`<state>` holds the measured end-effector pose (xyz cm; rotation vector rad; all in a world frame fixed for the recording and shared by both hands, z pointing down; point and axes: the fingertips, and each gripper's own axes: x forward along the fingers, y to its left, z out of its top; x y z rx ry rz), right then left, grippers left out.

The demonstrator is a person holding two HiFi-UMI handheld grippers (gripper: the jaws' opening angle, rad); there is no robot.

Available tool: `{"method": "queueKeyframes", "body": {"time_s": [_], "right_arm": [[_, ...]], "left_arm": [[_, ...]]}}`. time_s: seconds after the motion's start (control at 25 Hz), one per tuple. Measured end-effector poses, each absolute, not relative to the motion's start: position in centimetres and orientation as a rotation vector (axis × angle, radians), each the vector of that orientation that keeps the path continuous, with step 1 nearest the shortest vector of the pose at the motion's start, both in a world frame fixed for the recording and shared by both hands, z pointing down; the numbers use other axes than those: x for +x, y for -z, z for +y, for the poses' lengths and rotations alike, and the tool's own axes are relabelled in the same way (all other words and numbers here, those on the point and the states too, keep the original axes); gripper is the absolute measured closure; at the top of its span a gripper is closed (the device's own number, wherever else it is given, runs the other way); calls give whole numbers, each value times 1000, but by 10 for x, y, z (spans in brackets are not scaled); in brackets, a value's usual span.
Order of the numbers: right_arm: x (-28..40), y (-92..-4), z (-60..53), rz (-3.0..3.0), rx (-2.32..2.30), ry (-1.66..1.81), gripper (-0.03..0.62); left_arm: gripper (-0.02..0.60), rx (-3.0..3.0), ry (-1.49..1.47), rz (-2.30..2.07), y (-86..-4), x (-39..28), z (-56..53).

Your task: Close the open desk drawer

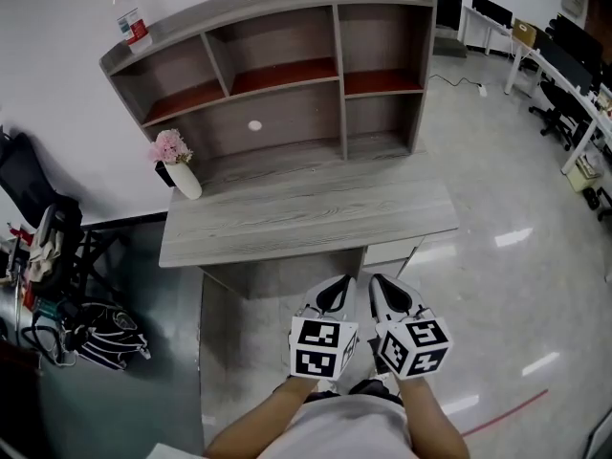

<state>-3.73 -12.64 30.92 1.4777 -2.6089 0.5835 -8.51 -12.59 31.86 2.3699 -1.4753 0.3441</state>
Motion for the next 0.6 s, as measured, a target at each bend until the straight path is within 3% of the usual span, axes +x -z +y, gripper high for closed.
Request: {"method": "queueKeyframes", "body": {"time_s": [0.6], "right_arm": [[-58, -306, -112, -2584, 1502, -525, 594]], "left_arm": [[577, 2416, -334, -1414, -316, -98, -113]]}}
